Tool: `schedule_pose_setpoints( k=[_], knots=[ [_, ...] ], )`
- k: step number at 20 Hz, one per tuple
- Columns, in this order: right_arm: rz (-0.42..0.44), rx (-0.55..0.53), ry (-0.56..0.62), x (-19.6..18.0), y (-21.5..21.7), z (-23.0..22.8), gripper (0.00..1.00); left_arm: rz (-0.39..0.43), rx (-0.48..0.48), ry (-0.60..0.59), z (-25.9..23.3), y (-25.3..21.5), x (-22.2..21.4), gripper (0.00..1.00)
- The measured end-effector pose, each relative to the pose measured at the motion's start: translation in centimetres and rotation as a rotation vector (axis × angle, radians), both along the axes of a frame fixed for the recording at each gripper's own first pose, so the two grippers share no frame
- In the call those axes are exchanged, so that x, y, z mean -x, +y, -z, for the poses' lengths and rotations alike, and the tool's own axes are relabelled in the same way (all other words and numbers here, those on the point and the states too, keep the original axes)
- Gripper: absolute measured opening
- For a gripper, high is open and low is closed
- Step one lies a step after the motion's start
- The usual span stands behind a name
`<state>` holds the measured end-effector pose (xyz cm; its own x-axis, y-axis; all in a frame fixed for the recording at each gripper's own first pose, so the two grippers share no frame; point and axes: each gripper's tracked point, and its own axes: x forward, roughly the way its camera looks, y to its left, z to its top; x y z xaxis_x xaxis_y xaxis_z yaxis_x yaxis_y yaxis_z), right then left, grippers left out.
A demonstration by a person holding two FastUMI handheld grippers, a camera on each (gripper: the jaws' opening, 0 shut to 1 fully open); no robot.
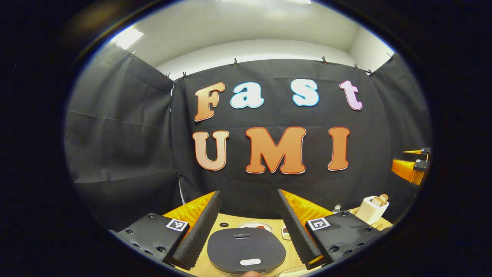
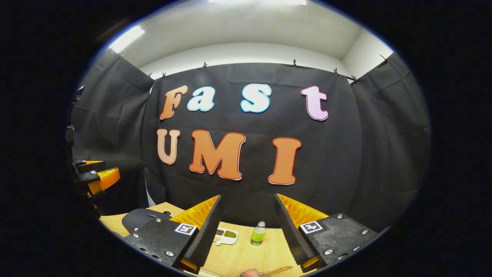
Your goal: Close the left gripper, press the button to open the rice cooker; take a wooden spoon from the chopstick holder with the right hand, scoop a spoonful of rice and pour it into the rice cooker, then put the wooden spoon back into the chopstick holder.
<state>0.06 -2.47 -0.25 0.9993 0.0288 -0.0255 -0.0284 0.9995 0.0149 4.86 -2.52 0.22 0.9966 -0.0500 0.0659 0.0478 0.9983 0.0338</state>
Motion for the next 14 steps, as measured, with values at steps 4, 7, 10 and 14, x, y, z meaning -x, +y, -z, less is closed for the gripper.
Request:
schedule_pose_setpoints(
  k=[4,7,10,14],
  knots=[
    [-0.010,-0.020,0.017,0.4,0.7,1.2,0.83,0.014,0.006,-0.017,0.8,0.0,1.4,0.95],
    [-0.019,-0.032,0.042,0.8,1.0,2.2,0.87,0.005,-0.012,-0.011,1.1,0.3,3.3,0.94],
    [-0.018,-0.012,0.034,0.6,1.3,2.0,0.85,-0.013,-0.008,0.000,1.2,0.8,3.6,0.94],
    [-0.030,-0.024,0.023,0.5,1.9,1.7,0.85,-0.015,-0.025,0.020,1.3,0.9,3.6,0.94]
  ],
)
